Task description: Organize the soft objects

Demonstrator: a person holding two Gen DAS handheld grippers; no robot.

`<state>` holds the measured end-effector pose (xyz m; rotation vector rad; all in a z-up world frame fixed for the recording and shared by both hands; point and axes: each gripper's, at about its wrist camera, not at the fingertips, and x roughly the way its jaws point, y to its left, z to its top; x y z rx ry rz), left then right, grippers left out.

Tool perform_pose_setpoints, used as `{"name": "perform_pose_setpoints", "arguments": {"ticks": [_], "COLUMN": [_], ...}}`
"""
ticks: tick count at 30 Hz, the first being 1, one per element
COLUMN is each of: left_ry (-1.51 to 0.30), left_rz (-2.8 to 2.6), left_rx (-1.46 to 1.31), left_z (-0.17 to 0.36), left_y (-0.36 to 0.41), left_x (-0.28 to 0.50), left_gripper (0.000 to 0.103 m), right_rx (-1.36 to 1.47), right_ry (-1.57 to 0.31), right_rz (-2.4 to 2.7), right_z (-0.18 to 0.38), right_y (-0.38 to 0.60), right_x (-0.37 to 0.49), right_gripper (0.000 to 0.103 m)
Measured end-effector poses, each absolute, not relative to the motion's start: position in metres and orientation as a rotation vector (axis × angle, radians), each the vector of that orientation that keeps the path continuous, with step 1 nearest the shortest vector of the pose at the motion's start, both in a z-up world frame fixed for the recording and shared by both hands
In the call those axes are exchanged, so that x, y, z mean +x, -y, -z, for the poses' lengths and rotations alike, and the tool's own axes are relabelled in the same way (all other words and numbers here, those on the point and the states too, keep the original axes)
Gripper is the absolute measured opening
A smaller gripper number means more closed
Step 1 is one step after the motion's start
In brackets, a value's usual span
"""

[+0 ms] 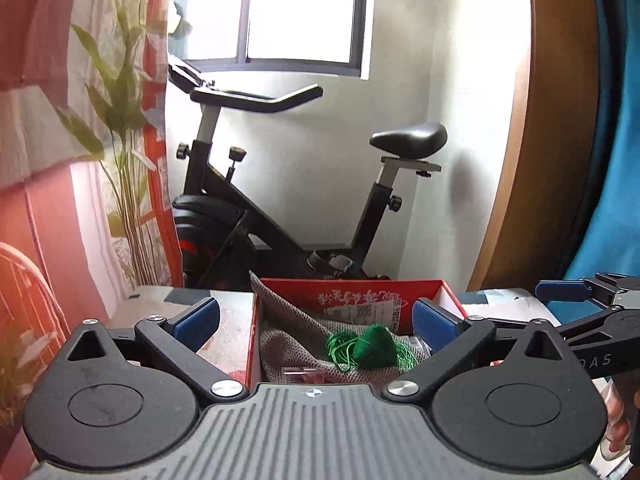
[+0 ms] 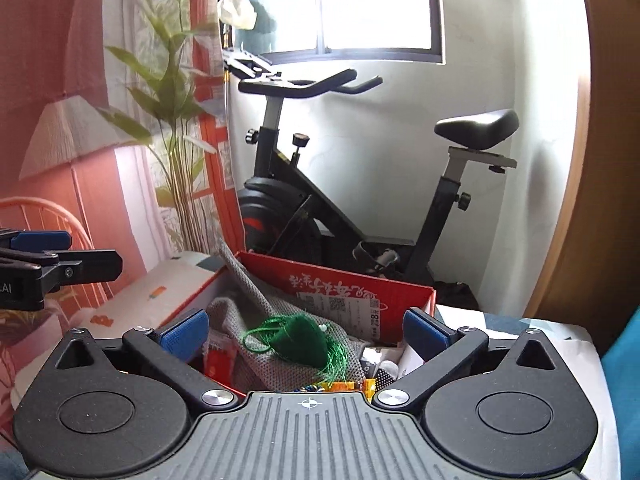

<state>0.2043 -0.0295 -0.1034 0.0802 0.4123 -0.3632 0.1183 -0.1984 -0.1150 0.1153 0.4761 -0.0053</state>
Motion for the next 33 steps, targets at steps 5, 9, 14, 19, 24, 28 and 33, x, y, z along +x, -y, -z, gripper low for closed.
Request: {"name": "perform_pose_setpoints", "arguments": {"ticks": [5, 9, 14, 19, 24, 28, 33], "left_ry": [-0.346, -0.310, -0.259, -0.228, -0.171, -0.145, -0.158], "left_rz": [0.321, 0.272, 0.228, 0.198, 0.172, 0.168, 0.174], "left_rx": [0.075, 0.057, 0.054, 0.065, 0.070, 0.113, 0.119], "left_z": [0.064, 0.037, 0.007, -0.013, -0.025, -0.030, -0.028], "left_y": [0.024, 0.016, 0.008, 0.003, -0.002, 0.000, 0.003], "left_x": [0.167, 0.138, 0.099, 0.061, 0.018, -0.010, -0.019], "left_gripper": [0.103, 0.103, 0.103, 0.103, 0.103, 0.103, 0.103], "right_rx": [0.127, 0.115, 0.122, 0.145, 0.166, 0.176, 0.184], "right_ry": [-0.403, -0.365, -0.315, -0.292, -0.271, -0.269, -0.258], "right_rz": [0.066, 0.127, 0.133, 0.143, 0.159, 0.166, 0.168], "right_z": [0.068, 0.034, 0.002, -0.020, -0.031, -0.032, -0.031], "right_y": [0.190, 0.177, 0.163, 0.150, 0.137, 0.129, 0.128], "right_x": [0.080, 0.048, 0.007, -0.028, -0.061, -0.081, -0.093], "right_gripper": [0.103, 0.103, 0.103, 0.103, 0.103, 0.103, 0.103]}}
